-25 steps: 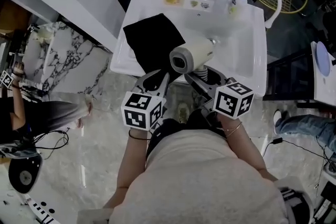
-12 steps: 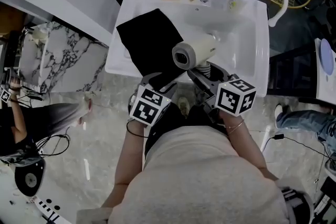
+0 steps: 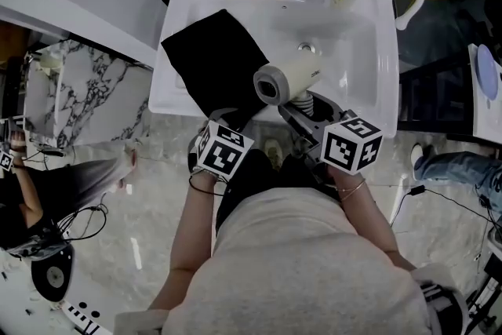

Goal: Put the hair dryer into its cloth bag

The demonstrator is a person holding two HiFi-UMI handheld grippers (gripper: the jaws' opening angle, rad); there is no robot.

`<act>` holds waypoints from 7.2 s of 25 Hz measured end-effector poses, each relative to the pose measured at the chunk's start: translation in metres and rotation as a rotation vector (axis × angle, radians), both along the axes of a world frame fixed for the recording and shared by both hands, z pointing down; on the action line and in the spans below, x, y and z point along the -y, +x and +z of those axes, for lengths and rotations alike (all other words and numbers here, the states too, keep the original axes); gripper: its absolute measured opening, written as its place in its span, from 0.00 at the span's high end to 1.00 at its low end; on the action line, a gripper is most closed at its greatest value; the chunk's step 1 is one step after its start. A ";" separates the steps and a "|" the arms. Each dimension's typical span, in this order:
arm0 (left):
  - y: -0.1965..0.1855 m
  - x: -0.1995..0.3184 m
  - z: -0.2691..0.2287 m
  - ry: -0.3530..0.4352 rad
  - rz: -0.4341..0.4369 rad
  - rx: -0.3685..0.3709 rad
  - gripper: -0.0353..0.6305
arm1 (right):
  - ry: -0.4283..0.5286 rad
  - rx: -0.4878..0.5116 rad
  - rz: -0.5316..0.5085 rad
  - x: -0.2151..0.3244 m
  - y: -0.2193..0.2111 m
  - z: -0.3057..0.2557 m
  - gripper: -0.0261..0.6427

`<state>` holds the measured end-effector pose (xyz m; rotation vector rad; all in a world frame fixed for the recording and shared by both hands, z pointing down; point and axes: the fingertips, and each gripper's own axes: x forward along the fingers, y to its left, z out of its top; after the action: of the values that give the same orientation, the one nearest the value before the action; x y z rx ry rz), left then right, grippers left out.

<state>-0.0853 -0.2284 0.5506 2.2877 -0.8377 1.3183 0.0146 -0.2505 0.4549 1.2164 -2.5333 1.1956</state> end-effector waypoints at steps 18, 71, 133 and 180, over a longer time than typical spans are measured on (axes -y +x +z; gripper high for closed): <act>-0.004 0.015 -0.043 -0.055 -0.158 -0.287 0.91 | 0.001 -0.137 -0.065 -0.008 0.012 0.005 0.62; -0.012 0.020 -0.129 0.199 -0.158 -0.437 0.92 | -0.307 -0.272 -0.695 -0.021 -0.035 0.056 0.62; 0.005 -0.020 -0.079 0.067 -0.142 -0.383 0.92 | -0.140 -0.351 -0.440 -0.056 -0.022 0.069 0.77; -0.002 -0.022 -0.082 0.065 -0.192 -0.421 0.92 | -0.009 -0.361 -0.390 -0.019 -0.076 0.066 0.68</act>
<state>-0.0876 -0.2064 0.4682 2.3428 -0.9292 0.6997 -0.0619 -0.2313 0.5209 0.7927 -2.3393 0.8145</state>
